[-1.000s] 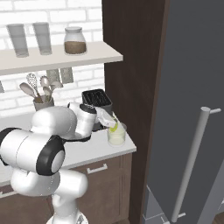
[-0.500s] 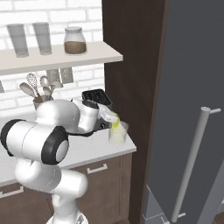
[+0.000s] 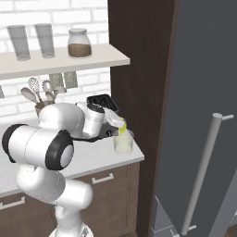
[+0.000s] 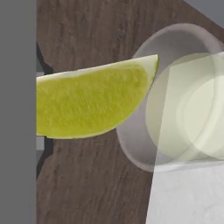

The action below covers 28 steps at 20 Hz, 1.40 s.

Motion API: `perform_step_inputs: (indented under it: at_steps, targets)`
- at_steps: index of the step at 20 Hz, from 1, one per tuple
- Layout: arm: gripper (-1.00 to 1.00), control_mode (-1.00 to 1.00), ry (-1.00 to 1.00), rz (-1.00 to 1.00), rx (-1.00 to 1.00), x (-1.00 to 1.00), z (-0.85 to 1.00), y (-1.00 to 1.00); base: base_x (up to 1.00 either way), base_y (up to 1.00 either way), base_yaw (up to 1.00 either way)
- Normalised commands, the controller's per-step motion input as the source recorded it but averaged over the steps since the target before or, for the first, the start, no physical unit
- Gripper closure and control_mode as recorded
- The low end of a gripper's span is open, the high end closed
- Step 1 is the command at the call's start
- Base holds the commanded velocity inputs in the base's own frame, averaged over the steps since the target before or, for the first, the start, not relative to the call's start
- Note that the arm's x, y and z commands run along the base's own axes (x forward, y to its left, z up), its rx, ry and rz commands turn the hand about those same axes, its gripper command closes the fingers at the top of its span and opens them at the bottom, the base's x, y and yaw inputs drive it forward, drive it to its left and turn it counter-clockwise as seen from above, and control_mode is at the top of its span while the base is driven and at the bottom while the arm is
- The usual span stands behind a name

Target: Grab a lemon wedge from the fridge and one ice cube from the ice bowl, and put them in the glass of lemonade.

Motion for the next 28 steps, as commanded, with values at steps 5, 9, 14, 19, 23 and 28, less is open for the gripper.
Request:
perform_step_inputs:
  at_steps: [5, 9, 14, 19, 23, 28]
  targets:
    - [1.00, -1.00, 0.00, 0.00, -0.01, 0.13, -0.08, -0.01, 0.00, 0.00, 0.00]
    - [1.00, -1.00, 0.00, 0.00, -0.03, 0.24, -0.30, -0.14, 0.00, 0.00, 0.00]
    - [1.00, -1.00, 0.00, 0.00, -0.06, 0.05, -0.44, -0.02, 0.00, 0.00, 0.00]
    - [1.00, -1.00, -0.01, 0.00, -0.06, 0.00, -0.24, 0.00, 0.00, 0.00, 0.00]
    - [1.00, -1.00, 0.00, 0.00, -0.03, -0.21, -0.04, 0.00, 0.00, 0.00, 0.00]
    - [-1.00, -1.00, -0.08, 0.00, 0.00, -0.63, 0.24, 0.00, 0.00, 0.00, 0.00]
